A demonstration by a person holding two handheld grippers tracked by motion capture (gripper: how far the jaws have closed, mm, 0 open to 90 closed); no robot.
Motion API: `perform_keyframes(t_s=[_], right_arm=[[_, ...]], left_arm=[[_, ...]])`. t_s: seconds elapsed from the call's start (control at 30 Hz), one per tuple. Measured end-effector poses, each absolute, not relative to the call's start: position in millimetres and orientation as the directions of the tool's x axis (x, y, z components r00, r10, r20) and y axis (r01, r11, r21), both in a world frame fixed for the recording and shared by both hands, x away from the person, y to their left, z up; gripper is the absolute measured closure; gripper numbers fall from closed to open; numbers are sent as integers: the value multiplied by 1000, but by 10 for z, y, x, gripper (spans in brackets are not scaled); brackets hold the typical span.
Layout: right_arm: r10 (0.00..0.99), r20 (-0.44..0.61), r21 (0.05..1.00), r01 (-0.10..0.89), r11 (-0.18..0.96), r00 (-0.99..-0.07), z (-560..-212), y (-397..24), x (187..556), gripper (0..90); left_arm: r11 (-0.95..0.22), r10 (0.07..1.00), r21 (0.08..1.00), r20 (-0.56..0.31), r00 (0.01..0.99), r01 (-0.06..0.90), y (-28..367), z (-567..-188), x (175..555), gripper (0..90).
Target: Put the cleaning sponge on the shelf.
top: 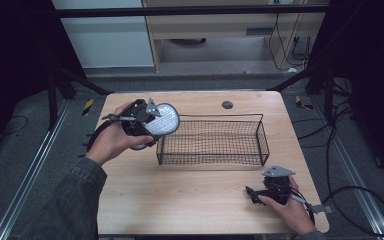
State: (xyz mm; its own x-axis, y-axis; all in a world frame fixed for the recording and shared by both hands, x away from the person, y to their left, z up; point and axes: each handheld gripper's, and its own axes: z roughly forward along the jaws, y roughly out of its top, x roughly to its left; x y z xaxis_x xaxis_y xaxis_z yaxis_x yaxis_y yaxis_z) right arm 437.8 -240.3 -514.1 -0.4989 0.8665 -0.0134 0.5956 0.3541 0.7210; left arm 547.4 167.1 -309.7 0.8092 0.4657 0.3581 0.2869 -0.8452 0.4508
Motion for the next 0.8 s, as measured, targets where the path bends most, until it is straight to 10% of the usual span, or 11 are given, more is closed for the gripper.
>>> perform_keyframes(t_s=[0.8], right_arm=[[868,-6,721,599,347,-496,-5136,-2397,4393,3]], left_arm=[[-904,335,398,437,835,155,963,-3386,5599,133]])
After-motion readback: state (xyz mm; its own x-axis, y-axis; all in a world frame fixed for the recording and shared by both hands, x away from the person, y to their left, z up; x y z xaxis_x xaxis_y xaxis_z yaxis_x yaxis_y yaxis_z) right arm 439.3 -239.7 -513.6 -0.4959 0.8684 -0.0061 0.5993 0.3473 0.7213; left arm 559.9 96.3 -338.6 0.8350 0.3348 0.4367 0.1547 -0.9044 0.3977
